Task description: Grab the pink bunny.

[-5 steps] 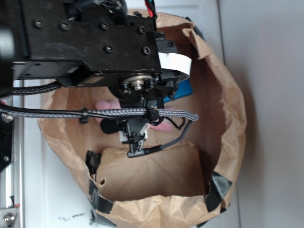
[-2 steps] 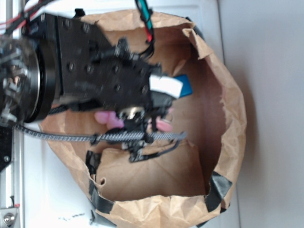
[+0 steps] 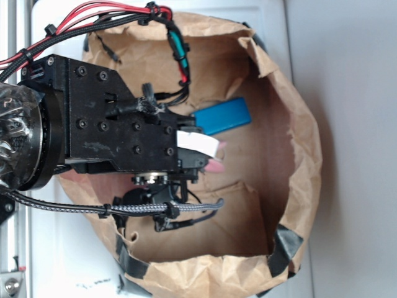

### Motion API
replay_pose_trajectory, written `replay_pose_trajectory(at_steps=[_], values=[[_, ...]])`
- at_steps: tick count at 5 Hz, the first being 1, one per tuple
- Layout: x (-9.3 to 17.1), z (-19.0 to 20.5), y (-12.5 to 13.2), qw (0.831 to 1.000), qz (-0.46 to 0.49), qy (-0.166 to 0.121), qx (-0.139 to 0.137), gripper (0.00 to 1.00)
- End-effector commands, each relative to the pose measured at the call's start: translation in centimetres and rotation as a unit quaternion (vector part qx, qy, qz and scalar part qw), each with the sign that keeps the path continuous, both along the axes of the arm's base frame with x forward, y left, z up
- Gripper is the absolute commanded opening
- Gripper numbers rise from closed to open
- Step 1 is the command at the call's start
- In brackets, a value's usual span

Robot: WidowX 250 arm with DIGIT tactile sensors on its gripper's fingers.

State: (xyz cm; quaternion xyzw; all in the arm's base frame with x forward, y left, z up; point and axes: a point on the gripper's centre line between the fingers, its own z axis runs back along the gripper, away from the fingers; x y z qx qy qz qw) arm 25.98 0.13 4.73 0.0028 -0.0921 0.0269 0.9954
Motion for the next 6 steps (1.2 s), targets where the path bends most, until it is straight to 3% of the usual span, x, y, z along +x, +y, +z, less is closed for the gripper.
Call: replay_pose_trajectory(at_steps=[1,2,6], values=[[-0.1,-1.5,-1.8,1.000,-0.025,-0.004,0.002,1.00],[-0.3,-2.6,-2.0,0.999,-0.032,0.009,0.022,1.00],[-0.3,-2.6,-2.0,0.999,-0.032,0.009,0.022,1.00]])
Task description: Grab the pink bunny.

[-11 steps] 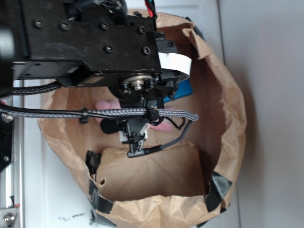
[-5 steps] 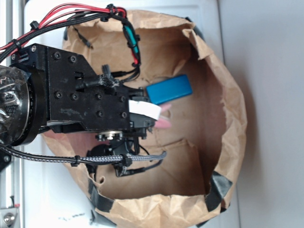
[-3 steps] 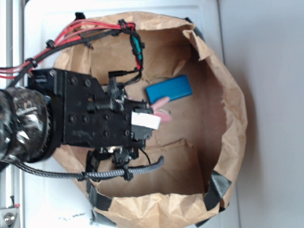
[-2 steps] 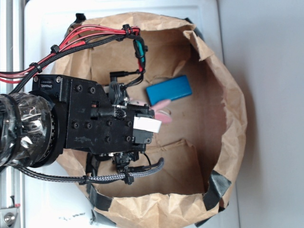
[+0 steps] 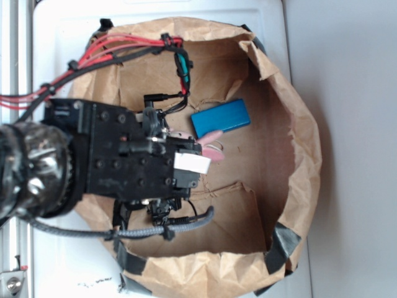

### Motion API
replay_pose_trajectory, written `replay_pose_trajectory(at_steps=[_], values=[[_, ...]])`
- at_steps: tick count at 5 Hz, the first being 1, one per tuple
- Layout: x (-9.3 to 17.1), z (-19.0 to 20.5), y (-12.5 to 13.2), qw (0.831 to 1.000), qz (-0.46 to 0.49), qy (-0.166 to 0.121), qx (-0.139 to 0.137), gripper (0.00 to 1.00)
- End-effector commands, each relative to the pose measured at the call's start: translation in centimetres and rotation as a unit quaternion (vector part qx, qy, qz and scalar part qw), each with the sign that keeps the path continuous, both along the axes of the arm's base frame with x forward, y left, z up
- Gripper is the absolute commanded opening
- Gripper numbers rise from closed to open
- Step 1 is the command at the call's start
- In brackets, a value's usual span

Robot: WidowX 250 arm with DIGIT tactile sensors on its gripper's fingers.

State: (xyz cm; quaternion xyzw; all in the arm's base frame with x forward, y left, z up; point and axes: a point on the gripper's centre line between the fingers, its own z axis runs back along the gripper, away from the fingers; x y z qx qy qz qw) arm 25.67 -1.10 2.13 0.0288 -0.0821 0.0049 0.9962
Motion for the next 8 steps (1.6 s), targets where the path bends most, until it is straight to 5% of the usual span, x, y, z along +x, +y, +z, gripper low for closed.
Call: replay_pose_trajectory(at_steps=[1,2,3,8], values=[[0.6,-2.3,2.8,1.000,0.010,-0.007,-0.009,1.00],[0.3,-2.4,2.7,1.000,-0.002,-0.019,-0.007,1.00],[0.1,-1.2,1.6,0.999,-0.013,-0.036,-0.016,0.00],[0.7,5.6,1.8,0.995,0.040,-0.074,-0.047,0.00]])
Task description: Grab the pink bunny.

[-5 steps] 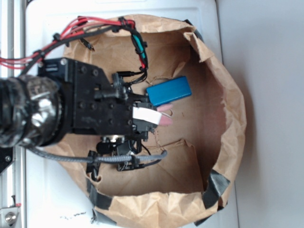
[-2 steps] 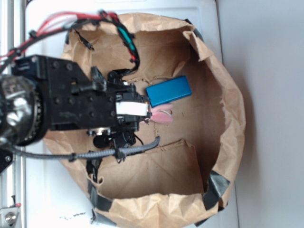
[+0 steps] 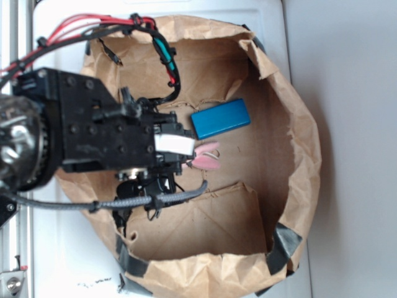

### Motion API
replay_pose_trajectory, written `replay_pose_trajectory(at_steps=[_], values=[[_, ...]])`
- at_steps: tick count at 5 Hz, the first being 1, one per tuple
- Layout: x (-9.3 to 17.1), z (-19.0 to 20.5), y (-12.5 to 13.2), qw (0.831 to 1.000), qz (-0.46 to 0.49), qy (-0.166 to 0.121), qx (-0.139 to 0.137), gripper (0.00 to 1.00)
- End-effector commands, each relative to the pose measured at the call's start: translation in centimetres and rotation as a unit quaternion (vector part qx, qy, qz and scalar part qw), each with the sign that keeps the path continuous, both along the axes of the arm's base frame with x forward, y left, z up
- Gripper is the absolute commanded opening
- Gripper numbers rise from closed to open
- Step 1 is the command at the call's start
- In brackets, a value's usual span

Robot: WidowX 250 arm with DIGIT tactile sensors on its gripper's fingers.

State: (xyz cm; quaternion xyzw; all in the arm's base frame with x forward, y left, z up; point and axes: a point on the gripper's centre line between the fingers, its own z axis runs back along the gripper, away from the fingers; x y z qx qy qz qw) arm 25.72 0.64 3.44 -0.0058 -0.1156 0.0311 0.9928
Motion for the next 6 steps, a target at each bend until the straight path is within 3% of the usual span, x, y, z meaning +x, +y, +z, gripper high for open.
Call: replay_pose_trajectory(at_steps=[1,2,3,4,6], values=[[0.2,7.1,-0.9,0.999,0.035,-0.041,-0.004,0.00],[0.3,9.7,-1.3,0.997,0.066,-0.046,-0.008,0.00],[0.0,12.7,-1.4,0.994,0.074,-0.071,-0.034,0.00],[-0.3,14.7,-2.2,0.994,0.088,-0.066,0.003,0.00],[0.6,15.2,-3.0,0.998,0.065,0.003,0.009,0.00]])
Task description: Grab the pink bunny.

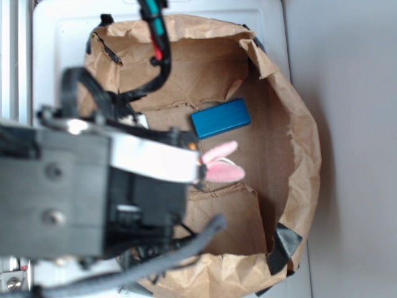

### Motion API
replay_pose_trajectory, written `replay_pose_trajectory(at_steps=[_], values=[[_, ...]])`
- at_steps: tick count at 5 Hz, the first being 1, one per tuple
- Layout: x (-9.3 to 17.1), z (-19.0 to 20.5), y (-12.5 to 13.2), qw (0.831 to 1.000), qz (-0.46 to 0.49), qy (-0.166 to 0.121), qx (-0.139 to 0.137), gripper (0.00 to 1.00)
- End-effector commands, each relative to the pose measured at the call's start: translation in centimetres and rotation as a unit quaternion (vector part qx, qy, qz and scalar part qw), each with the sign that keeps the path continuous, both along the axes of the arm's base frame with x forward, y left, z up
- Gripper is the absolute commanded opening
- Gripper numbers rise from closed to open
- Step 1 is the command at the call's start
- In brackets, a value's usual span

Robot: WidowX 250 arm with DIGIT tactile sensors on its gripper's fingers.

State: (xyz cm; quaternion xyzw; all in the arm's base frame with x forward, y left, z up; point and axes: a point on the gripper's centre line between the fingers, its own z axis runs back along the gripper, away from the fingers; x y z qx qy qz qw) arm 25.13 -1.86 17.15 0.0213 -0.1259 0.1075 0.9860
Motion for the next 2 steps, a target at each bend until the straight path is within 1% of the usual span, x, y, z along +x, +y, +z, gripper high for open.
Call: replay_pose_trajectory(at_steps=[1,2], values=[[0.6,1.2,0.1,1.000,-0.007,0.012,-0.018,0.00],[-0.1,0.2,0.6,1.000,-0.009,0.001,-0.014,0.00]])
